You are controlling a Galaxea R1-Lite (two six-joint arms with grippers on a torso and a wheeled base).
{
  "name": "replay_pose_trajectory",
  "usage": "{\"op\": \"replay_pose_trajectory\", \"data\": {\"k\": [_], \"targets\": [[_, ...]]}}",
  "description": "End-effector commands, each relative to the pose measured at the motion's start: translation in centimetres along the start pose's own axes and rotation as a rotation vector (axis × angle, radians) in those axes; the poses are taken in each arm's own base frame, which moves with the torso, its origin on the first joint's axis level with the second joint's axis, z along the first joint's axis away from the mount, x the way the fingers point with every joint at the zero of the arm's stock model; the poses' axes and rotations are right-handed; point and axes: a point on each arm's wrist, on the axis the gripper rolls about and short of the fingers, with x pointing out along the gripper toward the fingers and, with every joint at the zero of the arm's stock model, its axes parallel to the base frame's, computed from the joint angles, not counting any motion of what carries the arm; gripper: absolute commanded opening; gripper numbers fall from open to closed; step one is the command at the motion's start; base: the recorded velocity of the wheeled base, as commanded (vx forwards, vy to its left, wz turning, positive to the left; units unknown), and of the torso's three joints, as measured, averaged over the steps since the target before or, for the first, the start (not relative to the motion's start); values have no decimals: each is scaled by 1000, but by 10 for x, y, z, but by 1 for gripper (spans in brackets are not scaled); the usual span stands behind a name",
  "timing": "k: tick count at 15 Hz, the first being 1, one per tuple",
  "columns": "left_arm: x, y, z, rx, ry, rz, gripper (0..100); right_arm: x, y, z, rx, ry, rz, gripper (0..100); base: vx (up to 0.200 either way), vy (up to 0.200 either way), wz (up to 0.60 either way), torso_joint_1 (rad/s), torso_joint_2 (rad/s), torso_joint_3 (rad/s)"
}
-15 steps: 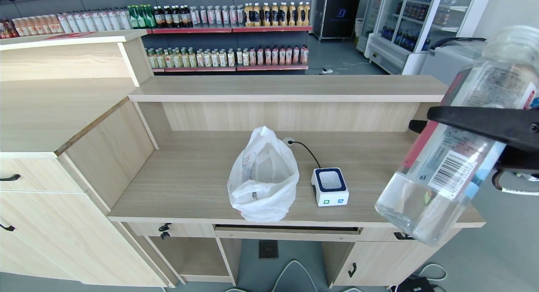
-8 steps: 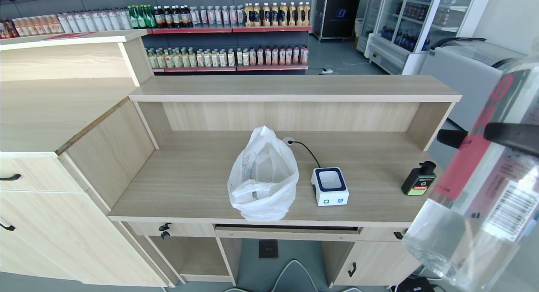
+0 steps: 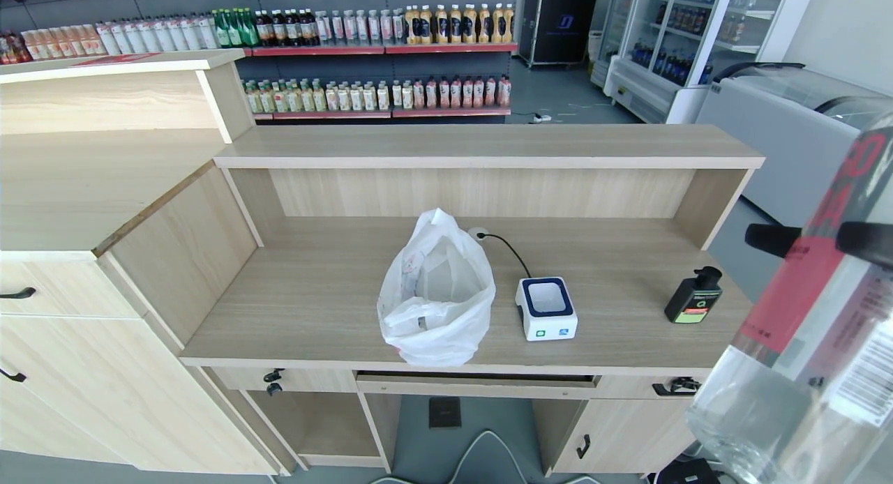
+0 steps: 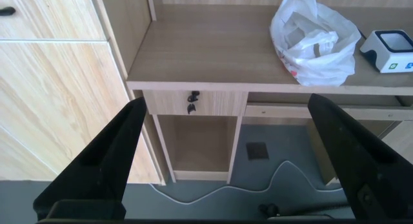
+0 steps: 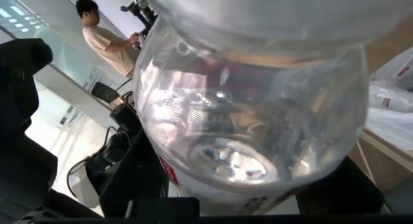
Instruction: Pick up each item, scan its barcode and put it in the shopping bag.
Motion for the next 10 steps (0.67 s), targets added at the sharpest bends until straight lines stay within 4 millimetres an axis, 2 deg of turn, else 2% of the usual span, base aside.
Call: {"op": "replay_pose_trajectory", "data": {"k": [1, 6, 10], "targets": [[0, 0, 0, 0, 1, 0, 100, -2, 2, 1, -7, -5, 1, 0, 0, 0, 0, 0, 0, 0], [0, 0, 0, 0, 0, 0, 100, -17, 11, -11, -27, 22, -26, 0, 0, 0, 0, 0, 0, 0], [0, 0, 0, 0, 1, 0, 100, -19, 7, -14, -41, 39, -66, 0, 0, 0, 0, 0, 0, 0]]}}
